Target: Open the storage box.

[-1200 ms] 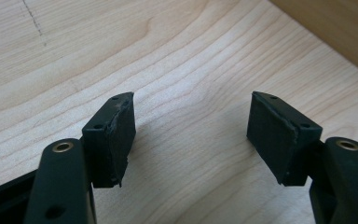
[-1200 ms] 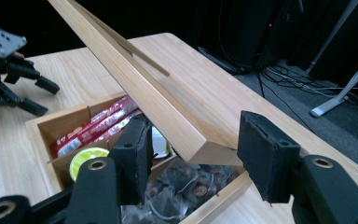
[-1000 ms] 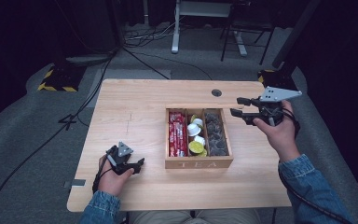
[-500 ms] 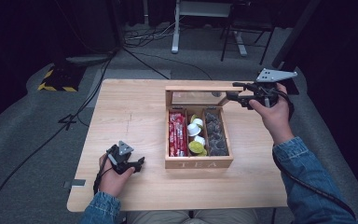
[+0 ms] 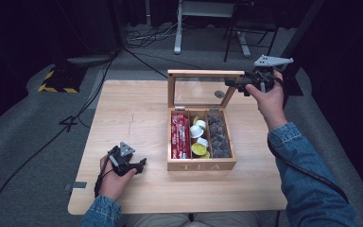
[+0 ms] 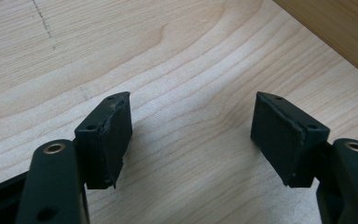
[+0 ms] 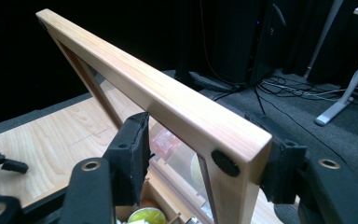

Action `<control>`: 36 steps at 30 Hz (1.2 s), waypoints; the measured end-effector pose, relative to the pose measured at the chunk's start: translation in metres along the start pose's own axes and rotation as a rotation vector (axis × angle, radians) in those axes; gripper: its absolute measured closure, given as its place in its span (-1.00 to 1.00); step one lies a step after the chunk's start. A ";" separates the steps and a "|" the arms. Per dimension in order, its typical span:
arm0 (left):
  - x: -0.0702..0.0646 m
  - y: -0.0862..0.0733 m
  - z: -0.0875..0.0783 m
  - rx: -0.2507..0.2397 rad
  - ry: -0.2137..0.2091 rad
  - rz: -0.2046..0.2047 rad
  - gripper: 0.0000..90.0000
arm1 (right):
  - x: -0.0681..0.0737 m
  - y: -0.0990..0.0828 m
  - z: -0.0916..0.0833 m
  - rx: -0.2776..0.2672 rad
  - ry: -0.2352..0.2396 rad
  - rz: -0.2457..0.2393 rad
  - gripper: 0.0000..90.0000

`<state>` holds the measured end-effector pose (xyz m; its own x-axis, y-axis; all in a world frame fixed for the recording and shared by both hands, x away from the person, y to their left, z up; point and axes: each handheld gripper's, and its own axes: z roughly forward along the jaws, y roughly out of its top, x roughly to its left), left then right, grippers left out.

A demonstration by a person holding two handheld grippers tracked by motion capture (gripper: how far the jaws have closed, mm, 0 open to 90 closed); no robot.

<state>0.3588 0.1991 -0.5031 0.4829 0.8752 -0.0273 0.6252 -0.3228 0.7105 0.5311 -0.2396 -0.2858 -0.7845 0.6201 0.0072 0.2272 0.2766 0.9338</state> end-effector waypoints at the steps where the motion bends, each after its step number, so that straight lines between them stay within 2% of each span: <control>1: 0.000 0.000 0.000 0.002 0.002 -0.002 -0.34 | -0.001 0.001 0.002 0.002 -0.003 0.008 -0.07; 7: 0.002 0.002 0.001 0.005 0.006 0.000 -0.35 | -0.006 0.010 0.016 0.018 -0.046 0.025 -0.17; 11: 0.002 0.002 0.002 0.002 0.006 -0.002 -0.35 | -0.015 0.012 0.023 0.015 -0.041 0.055 -0.17; 13: 0.002 0.003 0.002 0.006 0.002 -0.003 -0.36 | -0.019 0.012 0.026 0.036 -0.043 0.062 -0.16; 24: 0.004 0.004 0.004 0.005 0.001 0.007 -0.37 | -0.029 0.011 0.051 0.093 -0.082 0.045 -0.28; 31: 0.006 0.005 0.004 0.005 -0.005 0.013 -0.37 | -0.030 0.012 0.063 0.135 -0.122 0.002 -0.41; 36: 0.006 0.005 0.004 0.008 -0.005 0.008 -0.37 | -0.035 0.012 0.071 0.131 -0.133 0.024 -0.46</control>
<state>0.3674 0.2009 -0.5028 0.4912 0.8707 -0.0247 0.6262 -0.3333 0.7048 0.6022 -0.2057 -0.2998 -0.6969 0.7167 -0.0269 0.3249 0.3488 0.8791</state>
